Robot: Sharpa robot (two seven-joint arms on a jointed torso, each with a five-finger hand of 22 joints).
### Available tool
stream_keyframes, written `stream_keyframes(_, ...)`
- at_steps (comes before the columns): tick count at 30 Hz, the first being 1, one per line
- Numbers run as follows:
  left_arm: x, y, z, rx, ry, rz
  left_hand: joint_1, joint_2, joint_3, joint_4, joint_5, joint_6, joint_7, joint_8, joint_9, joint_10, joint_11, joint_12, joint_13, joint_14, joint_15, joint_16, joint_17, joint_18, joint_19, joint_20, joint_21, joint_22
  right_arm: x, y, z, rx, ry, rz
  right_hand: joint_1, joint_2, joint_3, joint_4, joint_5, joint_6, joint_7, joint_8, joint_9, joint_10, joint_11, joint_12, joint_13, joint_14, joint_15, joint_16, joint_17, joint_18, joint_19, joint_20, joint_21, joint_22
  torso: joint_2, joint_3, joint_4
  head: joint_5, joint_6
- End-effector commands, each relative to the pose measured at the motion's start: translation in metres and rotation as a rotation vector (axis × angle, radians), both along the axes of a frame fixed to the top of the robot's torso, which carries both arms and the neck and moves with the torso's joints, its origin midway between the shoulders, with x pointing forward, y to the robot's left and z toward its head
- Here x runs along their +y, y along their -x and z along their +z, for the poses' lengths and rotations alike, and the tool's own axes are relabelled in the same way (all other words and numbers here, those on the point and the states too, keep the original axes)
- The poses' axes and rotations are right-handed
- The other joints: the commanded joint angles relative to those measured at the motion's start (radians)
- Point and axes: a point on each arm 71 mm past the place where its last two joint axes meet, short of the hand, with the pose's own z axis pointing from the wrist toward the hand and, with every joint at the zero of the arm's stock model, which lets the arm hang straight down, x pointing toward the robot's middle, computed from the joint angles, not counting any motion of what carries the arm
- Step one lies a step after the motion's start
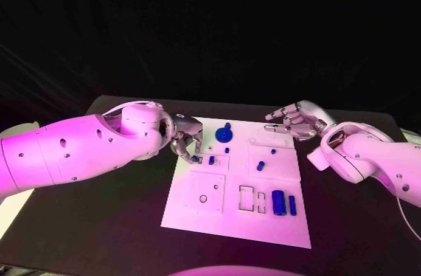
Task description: Assemble the parts on the task board
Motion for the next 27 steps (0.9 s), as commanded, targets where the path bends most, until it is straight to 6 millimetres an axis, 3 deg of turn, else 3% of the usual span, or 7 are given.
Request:
stream_keyframes(1, -0.0007, 0.0001, -0.0030, 0.008, -0.021, 0.004, -0.003, 0.011, -0.004, -0.001, -0.004, 0.009, -0.003, -0.004, -0.002, 0.011, 0.000, 0.004, 0.002, 0.105, -0.005, 0.003, 0.263, -0.018, 0.078, -0.005, 0.007, 0.201, 0.0018, 0.0006, 0.0005, -0.011, 0.000, 0.012, -0.008, 0.005, -0.008, 0.000, 0.006, 0.006, 0.000, -0.002, 0.000, -0.005, 0.002, 0.003, 0.000, 0.080, -0.008, -0.006, 0.162, 0.015, -0.004, -0.003, -0.006, 0.000, 0.000, 0.0001, 0.0007, 0.000, -0.001)
stream_keyframes(27, -0.0045, -0.0025, -0.0130, 0.006, -0.025, 0.007, 0.012, 0.041, 0.018, -0.001, -0.003, 0.036, -0.006, -0.019, -0.017, 0.019, -0.002, 0.015, 0.016, 0.105, -0.011, 0.003, 0.263, -0.019, 0.080, -0.010, 0.012, 0.205, 0.0030, 0.0006, 0.0003, -0.015, 0.003, 0.017, -0.008, 0.005, -0.008, 0.000, 0.006, 0.006, 0.000, -0.002, 0.000, -0.005, 0.002, 0.003, 0.000, 0.080, -0.008, -0.006, 0.162, 0.015, -0.004, -0.003, -0.006, 0.000, 0.000, 0.0011, -0.0002, 0.001, -0.004)
